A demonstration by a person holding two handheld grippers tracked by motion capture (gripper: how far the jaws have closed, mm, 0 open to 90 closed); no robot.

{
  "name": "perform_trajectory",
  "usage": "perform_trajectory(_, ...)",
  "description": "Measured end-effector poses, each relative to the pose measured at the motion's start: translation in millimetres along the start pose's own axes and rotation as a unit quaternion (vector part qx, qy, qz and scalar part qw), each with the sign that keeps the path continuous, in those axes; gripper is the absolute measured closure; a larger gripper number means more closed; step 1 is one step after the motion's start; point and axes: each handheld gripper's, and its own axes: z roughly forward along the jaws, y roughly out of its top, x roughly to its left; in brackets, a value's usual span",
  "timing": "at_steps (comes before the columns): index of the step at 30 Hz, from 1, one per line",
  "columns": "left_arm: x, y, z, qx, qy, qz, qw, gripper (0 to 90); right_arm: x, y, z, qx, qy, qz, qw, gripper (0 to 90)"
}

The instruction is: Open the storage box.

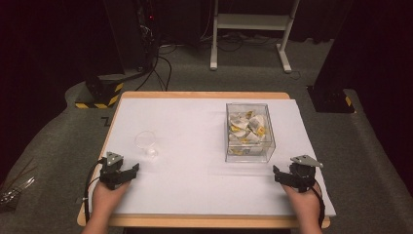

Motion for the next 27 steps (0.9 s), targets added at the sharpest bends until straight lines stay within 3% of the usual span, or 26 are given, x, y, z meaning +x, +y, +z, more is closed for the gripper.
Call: perform_trajectory(27,0.7,0.1,-0.2,0.002,0.0,0.005,1.0,30.7,32.6,4.5,-14.5,-0.029,0.023,-0.027,0.9989,11.7)
